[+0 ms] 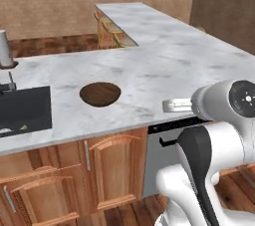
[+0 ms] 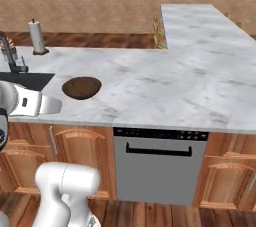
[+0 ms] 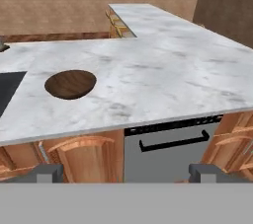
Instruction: Clear the mugs and bowl far away from the sink.
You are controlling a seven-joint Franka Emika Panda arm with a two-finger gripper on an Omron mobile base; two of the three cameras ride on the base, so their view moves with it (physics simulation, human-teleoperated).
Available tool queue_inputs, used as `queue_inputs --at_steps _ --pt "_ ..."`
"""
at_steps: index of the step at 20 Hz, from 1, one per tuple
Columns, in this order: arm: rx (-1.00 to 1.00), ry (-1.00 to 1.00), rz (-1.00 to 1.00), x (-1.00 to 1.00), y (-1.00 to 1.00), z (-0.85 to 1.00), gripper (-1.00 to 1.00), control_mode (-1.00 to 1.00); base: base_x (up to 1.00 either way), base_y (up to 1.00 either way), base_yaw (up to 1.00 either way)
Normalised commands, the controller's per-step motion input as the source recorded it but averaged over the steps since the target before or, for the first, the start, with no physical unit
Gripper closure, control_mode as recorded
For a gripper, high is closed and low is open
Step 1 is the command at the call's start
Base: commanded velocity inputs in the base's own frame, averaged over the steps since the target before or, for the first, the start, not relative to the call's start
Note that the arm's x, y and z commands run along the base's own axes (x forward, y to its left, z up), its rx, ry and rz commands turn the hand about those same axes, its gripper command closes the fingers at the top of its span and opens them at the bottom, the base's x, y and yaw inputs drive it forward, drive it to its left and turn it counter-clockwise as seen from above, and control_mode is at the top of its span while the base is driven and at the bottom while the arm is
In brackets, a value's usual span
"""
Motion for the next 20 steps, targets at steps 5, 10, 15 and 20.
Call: queue_inputs --at_steps 5,10,15,20 --pt "0.00 0.00 0.00 0.00 0.00 0.00 -1.00 1.00 1.00 0.69 -0.11" --pt "0.00 0.00 0.00 0.00 0.00 0.00 -1.00 1.00 1.00 0.10 0.00" --pt "0.00 0.00 0.00 0.00 0.00 0.00 -1.00 1.00 1.00 0.09 0.00" --pt "0.00 0.00 0.00 0.00 0.00 0.00 -1.00 1.00 1.00 -0.01 0.17"
